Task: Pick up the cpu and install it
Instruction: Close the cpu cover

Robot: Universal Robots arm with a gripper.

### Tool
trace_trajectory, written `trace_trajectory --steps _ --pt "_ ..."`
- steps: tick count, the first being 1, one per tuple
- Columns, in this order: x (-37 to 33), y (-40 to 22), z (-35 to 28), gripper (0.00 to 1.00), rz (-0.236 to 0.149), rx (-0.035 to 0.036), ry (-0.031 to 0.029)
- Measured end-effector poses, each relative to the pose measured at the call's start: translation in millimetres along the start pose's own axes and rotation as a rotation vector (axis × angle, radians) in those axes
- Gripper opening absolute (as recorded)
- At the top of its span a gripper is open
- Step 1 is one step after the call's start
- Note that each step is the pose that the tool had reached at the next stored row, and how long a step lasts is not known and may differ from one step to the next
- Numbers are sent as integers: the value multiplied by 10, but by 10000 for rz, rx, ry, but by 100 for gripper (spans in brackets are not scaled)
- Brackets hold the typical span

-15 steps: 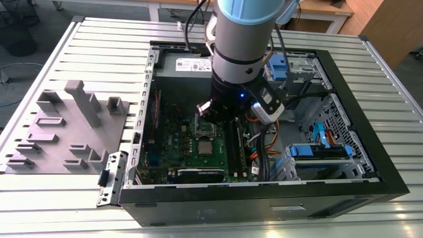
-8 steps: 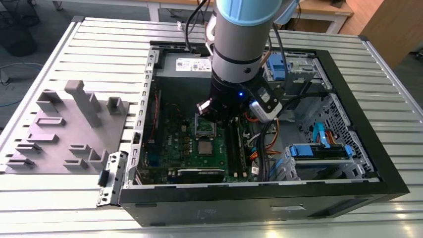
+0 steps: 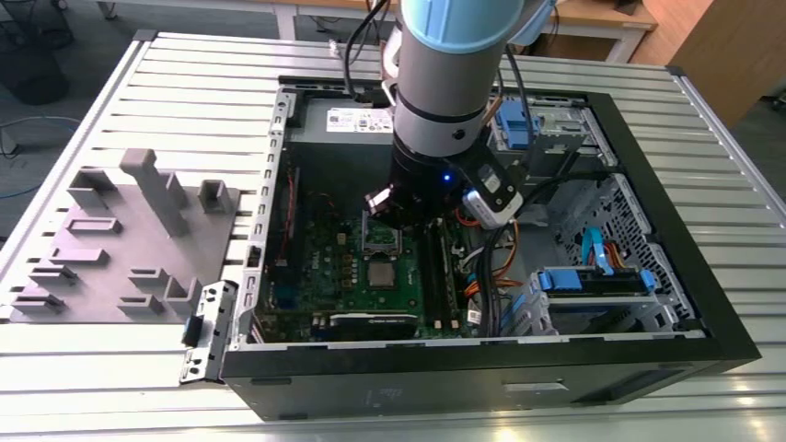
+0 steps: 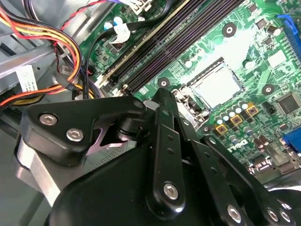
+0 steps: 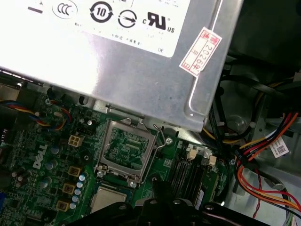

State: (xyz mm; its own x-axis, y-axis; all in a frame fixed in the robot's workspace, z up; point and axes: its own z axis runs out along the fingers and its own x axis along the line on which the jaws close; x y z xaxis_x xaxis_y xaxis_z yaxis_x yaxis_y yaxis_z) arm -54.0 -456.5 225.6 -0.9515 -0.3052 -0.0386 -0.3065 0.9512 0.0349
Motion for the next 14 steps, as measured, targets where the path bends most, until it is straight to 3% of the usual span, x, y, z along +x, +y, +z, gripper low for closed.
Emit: trace_trajectory --steps 14 --pt "1 -1 32 11 0 -1 -2"
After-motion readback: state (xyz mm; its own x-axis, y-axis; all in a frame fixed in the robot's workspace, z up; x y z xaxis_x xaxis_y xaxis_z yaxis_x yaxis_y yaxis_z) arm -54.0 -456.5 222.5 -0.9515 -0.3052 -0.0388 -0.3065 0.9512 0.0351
